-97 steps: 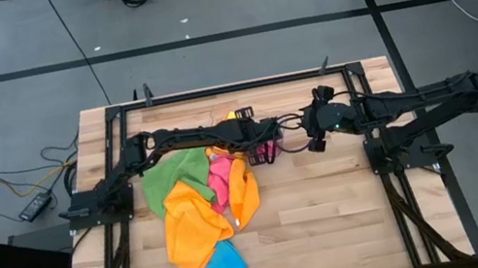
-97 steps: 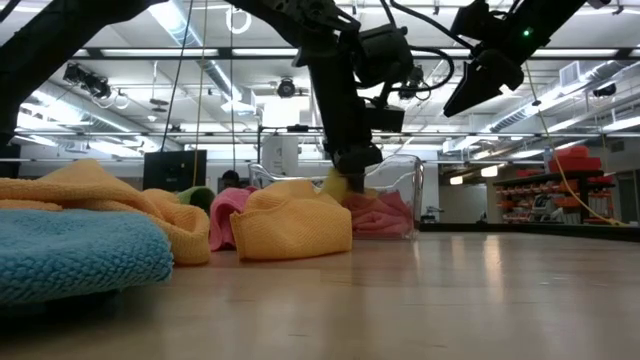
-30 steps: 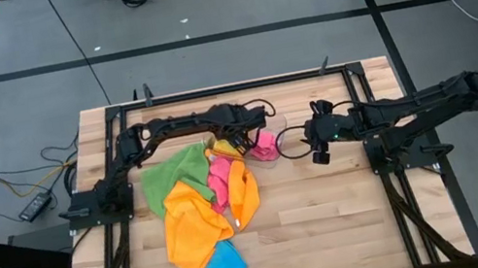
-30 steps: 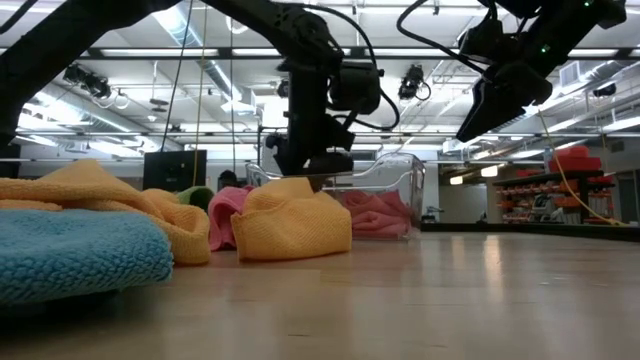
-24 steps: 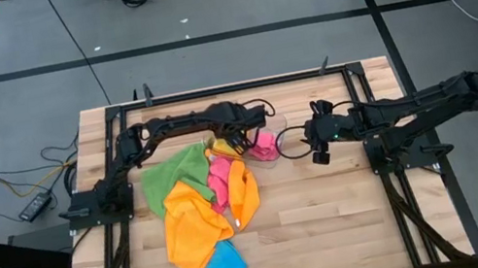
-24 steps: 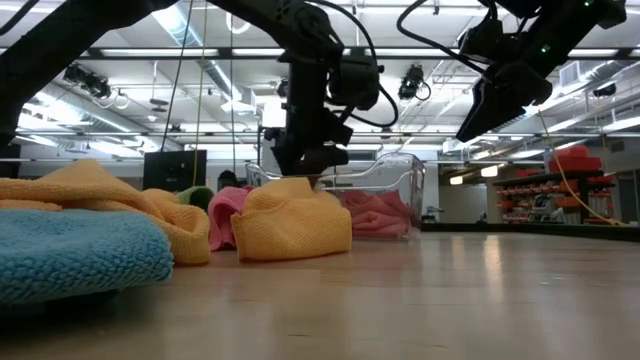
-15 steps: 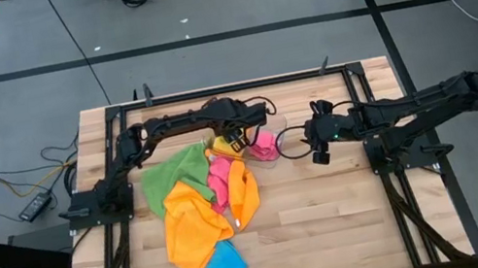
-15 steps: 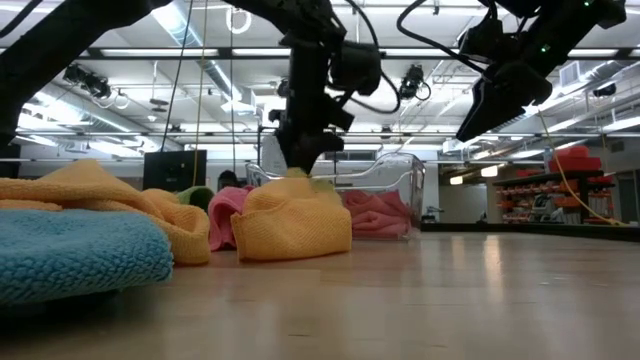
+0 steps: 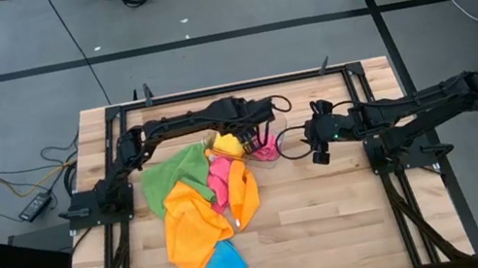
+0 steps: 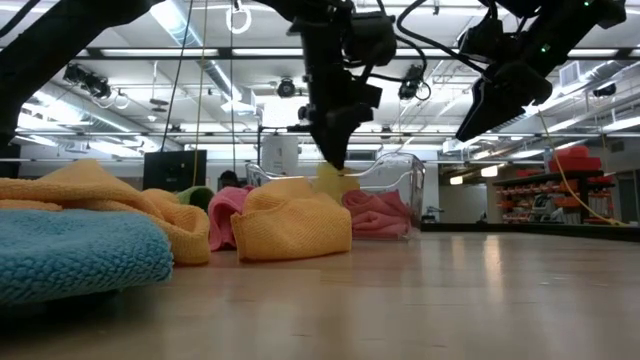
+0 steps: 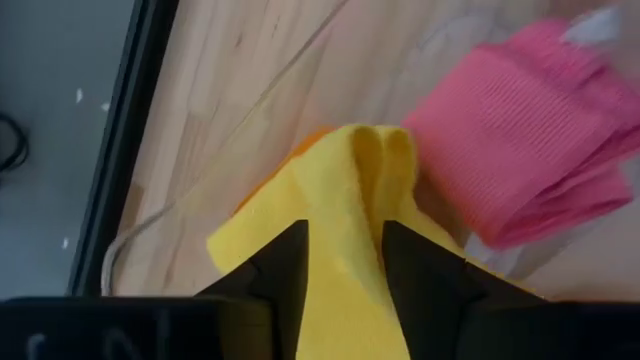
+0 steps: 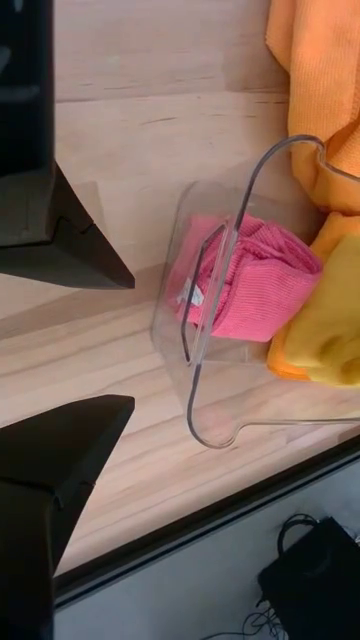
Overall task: Fold microfiber towels
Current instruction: Put the yellow microfiber cloth into the transparent bin
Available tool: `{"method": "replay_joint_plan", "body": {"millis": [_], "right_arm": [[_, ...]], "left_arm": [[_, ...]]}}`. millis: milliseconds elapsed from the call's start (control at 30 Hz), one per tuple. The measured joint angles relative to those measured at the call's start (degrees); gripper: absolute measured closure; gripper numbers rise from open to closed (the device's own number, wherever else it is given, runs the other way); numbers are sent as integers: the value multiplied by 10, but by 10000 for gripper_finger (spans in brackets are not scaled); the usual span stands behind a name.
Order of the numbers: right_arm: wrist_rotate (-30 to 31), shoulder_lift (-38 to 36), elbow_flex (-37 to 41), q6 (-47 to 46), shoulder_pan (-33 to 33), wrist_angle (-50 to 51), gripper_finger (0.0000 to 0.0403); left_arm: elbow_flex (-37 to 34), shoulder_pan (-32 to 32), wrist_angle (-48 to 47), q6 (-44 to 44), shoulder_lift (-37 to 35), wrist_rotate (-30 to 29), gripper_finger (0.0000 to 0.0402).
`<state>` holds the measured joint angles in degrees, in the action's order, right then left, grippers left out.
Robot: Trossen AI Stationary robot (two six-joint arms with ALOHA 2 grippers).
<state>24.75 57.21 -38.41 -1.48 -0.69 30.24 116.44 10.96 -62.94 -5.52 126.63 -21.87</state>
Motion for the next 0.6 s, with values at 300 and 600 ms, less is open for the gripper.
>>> {"method": "replay_joint_plan", "body": {"millis": [300, 600], "right_arm": [[0, 0, 0, 11, 0, -1, 210], [-28, 3, 0, 97, 3, -111, 210]], "left_arm": [[-56, 8, -4, -8, 0, 8, 301], [-107, 30, -35, -7, 1, 5, 332]]}}
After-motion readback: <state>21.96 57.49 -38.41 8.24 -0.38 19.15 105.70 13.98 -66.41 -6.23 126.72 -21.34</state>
